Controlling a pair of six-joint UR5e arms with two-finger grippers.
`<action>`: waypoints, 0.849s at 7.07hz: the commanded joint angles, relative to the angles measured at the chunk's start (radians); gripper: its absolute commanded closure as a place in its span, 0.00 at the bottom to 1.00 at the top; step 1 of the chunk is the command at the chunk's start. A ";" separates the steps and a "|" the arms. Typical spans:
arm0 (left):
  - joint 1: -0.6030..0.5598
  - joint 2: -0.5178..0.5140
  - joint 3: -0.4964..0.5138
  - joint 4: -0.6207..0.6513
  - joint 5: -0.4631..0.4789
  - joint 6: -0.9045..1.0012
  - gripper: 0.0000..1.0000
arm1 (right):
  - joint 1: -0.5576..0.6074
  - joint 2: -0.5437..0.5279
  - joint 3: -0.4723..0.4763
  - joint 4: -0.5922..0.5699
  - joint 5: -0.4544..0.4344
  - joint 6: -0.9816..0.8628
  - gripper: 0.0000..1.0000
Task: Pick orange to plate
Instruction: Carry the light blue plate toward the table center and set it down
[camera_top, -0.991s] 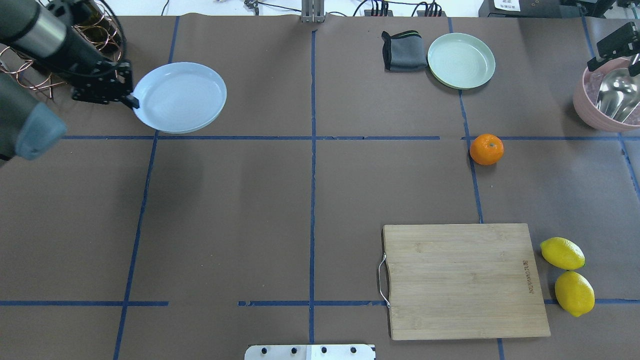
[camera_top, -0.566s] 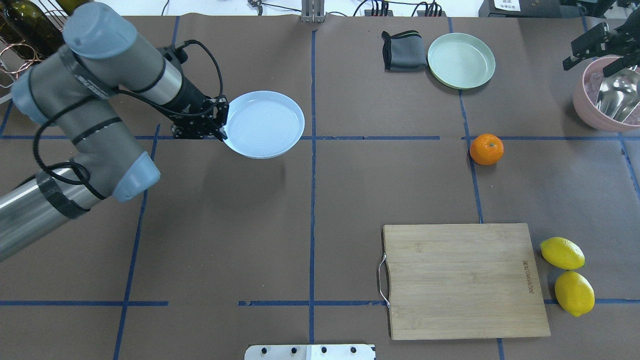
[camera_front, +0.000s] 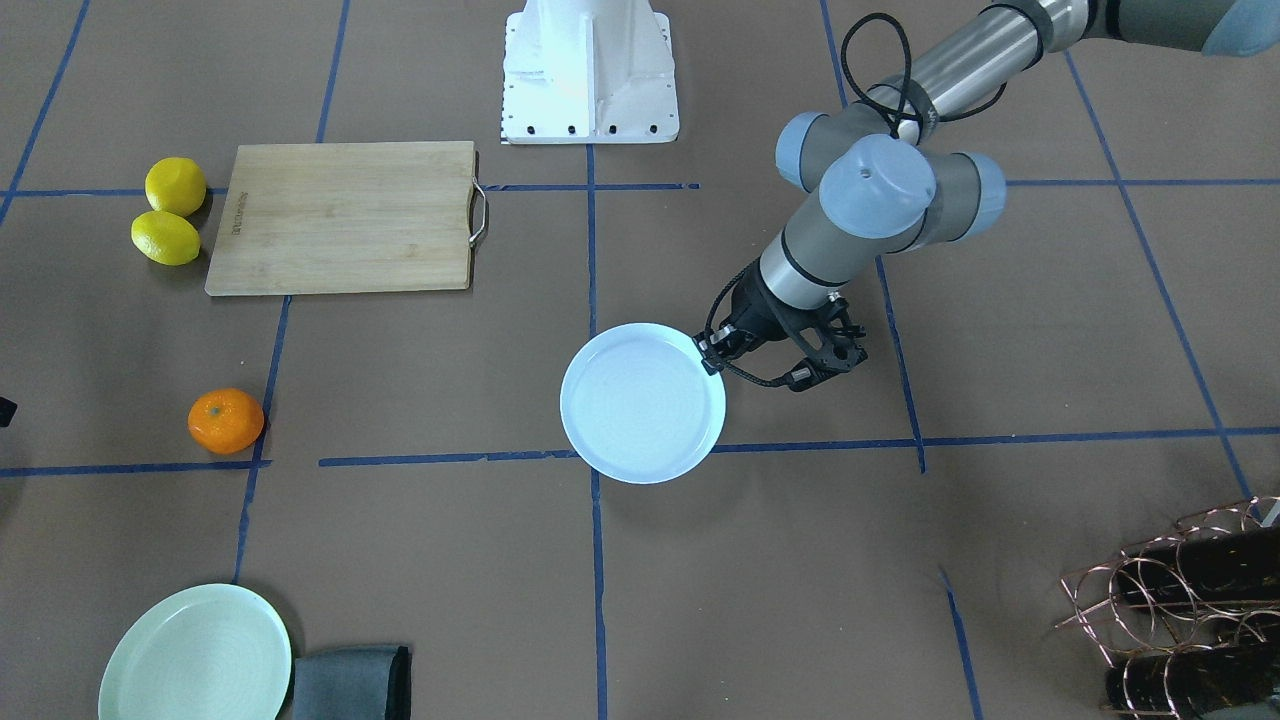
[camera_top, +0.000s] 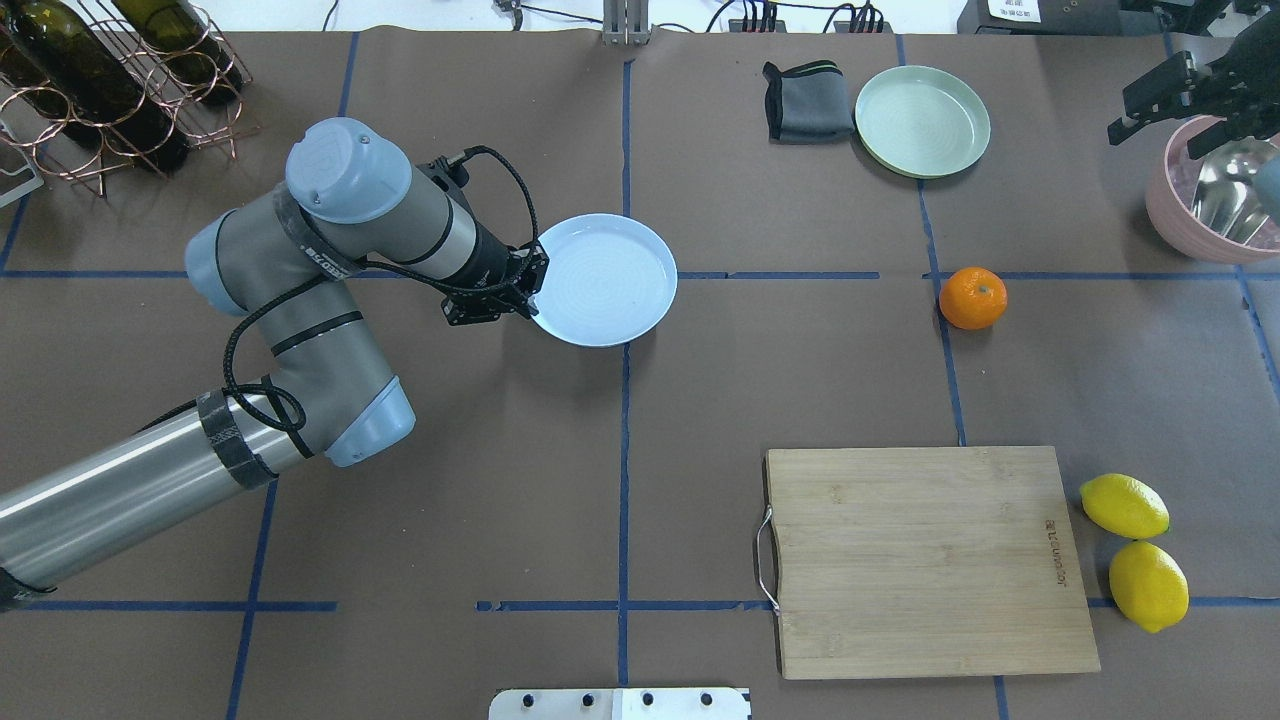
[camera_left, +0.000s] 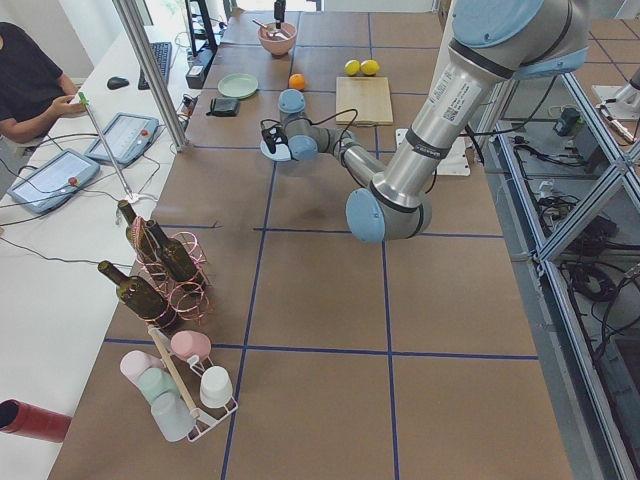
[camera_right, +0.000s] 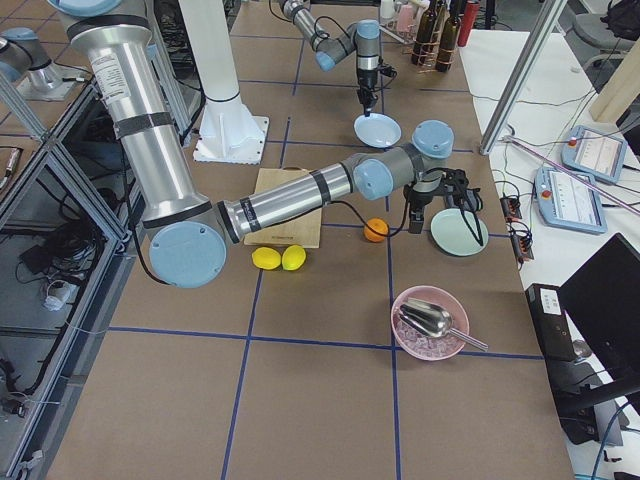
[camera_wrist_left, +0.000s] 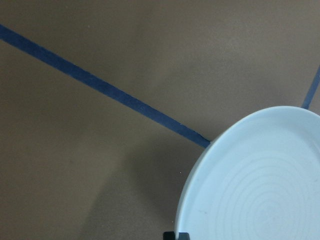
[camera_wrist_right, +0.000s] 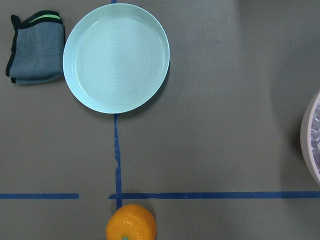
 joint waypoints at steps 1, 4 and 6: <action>0.007 -0.004 0.009 -0.032 0.003 -0.001 1.00 | -0.002 0.000 0.000 0.000 0.000 0.000 0.00; 0.021 0.004 0.010 -0.030 0.004 0.013 0.01 | -0.005 -0.001 0.002 0.000 0.000 0.000 0.00; -0.081 0.008 -0.025 -0.007 -0.071 0.049 0.00 | -0.036 -0.004 -0.004 0.000 -0.041 0.023 0.00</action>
